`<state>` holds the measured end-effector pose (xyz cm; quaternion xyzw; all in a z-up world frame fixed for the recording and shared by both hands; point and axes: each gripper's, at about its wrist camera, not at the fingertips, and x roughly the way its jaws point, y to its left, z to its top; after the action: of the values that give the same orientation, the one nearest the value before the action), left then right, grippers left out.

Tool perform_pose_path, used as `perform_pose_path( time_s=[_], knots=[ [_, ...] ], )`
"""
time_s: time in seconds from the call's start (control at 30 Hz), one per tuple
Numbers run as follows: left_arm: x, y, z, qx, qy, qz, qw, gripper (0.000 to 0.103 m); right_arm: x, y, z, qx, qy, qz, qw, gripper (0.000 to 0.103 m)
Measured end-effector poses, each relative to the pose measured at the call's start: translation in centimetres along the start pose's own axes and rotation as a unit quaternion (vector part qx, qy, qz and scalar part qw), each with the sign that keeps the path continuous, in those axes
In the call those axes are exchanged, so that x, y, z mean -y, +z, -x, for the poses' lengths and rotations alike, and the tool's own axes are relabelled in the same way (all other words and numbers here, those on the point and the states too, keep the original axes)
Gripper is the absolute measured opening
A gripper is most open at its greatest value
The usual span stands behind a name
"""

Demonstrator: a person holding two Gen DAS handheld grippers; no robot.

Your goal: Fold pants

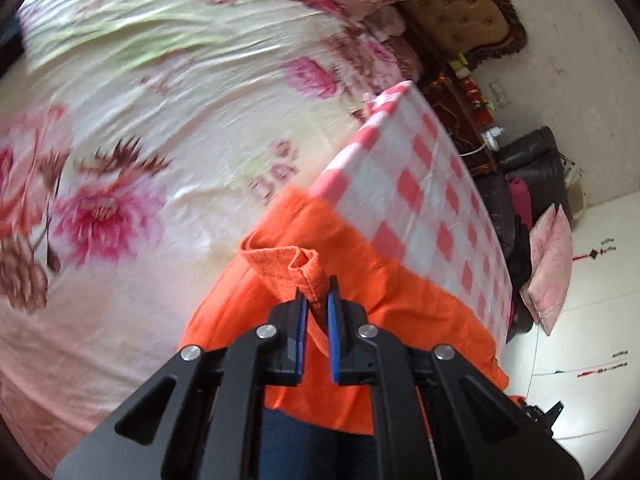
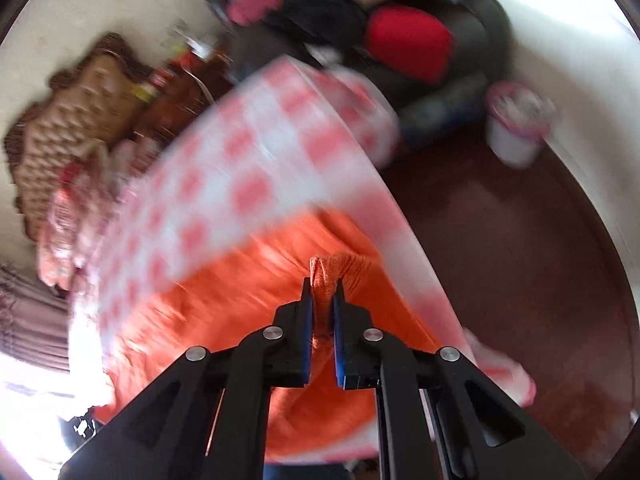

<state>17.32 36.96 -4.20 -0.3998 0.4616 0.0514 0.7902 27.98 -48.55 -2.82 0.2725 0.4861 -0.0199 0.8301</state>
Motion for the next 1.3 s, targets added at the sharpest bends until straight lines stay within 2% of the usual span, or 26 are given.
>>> perform_pose_path(
  time_s=[0.07, 0.1, 0.13, 0.2, 0.3, 0.33, 0.4, 0.47, 0.57, 0.63, 0.7, 0.77, 0.83, 0.9, 1.0, 1.03, 1.1, 1.2, 1.27, 1.3],
  knots=[
    [4.4, 2.5, 3.4, 0.062, -0.017, -0.046, 0.9969, 0.008, -1.9, 2.2, 2.7, 0.047, 0.032, 0.012, 0.998, 0.009],
    [5.9, 2.5, 5.5, 0.099, -0.015, -0.071, 0.9924, 0.008, -2.6, 2.7, 4.3, 0.074, 0.039, 0.017, 0.996, 0.009],
    [6.3, 1.9, 6.6, 0.114, -0.016, -0.081, 0.99, 0.008, -2.7, 2.6, 5.3, 0.089, 0.04, 0.02, 0.995, 0.009],
    [3.8, 0.2, 6.0, 0.089, -0.032, -0.052, 0.9942, 0.008, -1.8, 1.7, 5.5, 0.094, 0.029, 0.022, 0.995, 0.009],
    [-2.6, -3.5, 2.2, 0.029, -0.045, 0.013, 0.9985, 0.008, 3.0, -1.1, 1.3, 0.025, 0.005, -0.027, 0.999, 0.009],
    [-4.7, -5.1, 0.8, 0.015, -0.034, 0.03, 0.9988, 0.008, 4.1, -2.2, 0.0, 0.007, -0.008, -0.034, 0.999, 0.009],
    [-7.9, -7.5, -1.1, 0.0, -0.021, 0.055, 0.9983, 0.008, 5.7, -4.3, -2.2, -0.022, -0.039, -0.039, 0.998, 0.009],
    [-10.7, -8.8, -2.4, -0.014, -0.026, 0.095, 0.995, 0.008, 6.9, -5.7, -3.7, -0.048, -0.056, -0.049, 0.996, 0.009],
    [-11.0, -8.6, -2.1, -0.012, -0.032, 0.096, 0.9948, 0.008, 7.2, -6.4, -4.1, -0.055, -0.069, -0.043, 0.995, 0.009],
    [-9.5, -8.1, -0.4, 0.011, -0.042, 0.069, 0.9966, 0.008, 6.4, -6.1, -2.7, -0.042, -0.064, -0.038, 0.996, 0.009],
    [-8.2, -8.0, 0.7, 0.024, -0.033, 0.047, 0.9981, 0.008, 5.6, -5.8, -1.6, -0.025, -0.068, -0.024, 0.997, 0.009],
    [-8.5, -8.3, -0.6, 0.008, -0.018, 0.045, 0.9988, 0.008, 4.9, -6.0, -2.5, -0.029, -0.106, 0.003, 0.994, 0.009],
    [-9.7, -8.8, -2.3, -0.011, -0.012, 0.064, 0.9978, 0.008, 4.8, -6.4, -4.3, -0.044, -0.14, 0.025, 0.989, 0.009],
    [-9.7, -9.5, -2.5, -0.003, -0.004, 0.053, 0.9986, 0.008, 4.2, -6.9, -4.6, -0.038, -0.162, 0.052, 0.985, 0.009],
    [-9.9, -9.7, -2.3, -0.001, 0.008, 0.045, 0.999, 0.015, 3.5, -7.6, -4.7, -0.032, -0.187, 0.086, 0.978, 0.009],
    [-9.9, -9.5, -2.1, 0.002, 0.019, 0.043, 0.9989, 0.024, 3.6, -7.6, -4.7, -0.033, -0.189, 0.088, 0.977, 0.009],
    [-9.5, -8.9, -1.1, 0.024, 0.035, 0.028, 0.9987, 0.029, 3.8, -7.7, -4.9, -0.032, -0.192, 0.089, 0.977, 0.009],
    [-6.8, -6.8, 0.0, 0.057, 0.046, -0.037, 0.9966, 0.04, 3.1, -8.0, -5.2, -0.029, -0.209, 0.105, 0.972, 0.01],
    [-4.4, -5.1, -0.3, 0.07, 0.038, -0.101, 0.9918, 0.05, 2.8, -8.1, -5.4, -0.029, -0.219, 0.111, 0.969, 0.01],
    [-3.3, -4.2, -0.8, 0.07, 0.036, -0.131, 0.9882, 0.05, 2.8, -8.0, -5.4, -0.03, -0.219, 0.11, 0.969, 0.01]
  ],
)
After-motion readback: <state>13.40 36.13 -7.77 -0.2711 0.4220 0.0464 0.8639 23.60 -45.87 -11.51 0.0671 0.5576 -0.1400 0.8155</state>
